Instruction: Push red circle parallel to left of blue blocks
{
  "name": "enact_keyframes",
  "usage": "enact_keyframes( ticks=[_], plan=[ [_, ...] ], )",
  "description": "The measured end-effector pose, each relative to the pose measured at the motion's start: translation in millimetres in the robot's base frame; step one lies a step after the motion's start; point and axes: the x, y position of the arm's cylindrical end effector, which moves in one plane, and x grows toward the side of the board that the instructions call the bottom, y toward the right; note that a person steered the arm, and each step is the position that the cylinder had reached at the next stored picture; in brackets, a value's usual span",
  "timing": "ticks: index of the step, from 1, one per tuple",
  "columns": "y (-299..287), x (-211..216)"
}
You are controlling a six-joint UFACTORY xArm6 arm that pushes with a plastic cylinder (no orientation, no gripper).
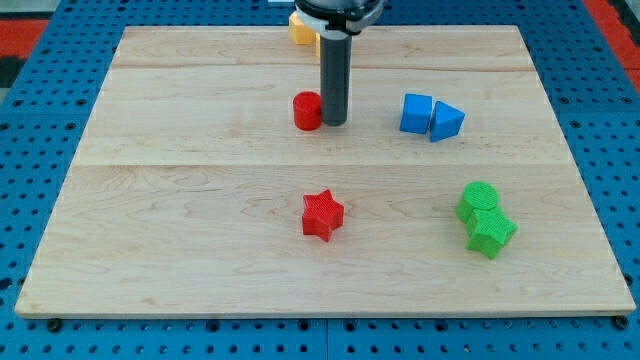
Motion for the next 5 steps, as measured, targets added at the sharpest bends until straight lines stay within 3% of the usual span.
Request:
enact_keyframes(
  ticks=[1,3,4,5],
  plan=[
    [-4,-25],
    [-70,-24],
    [-52,-12],
    [-20,59]
  ],
)
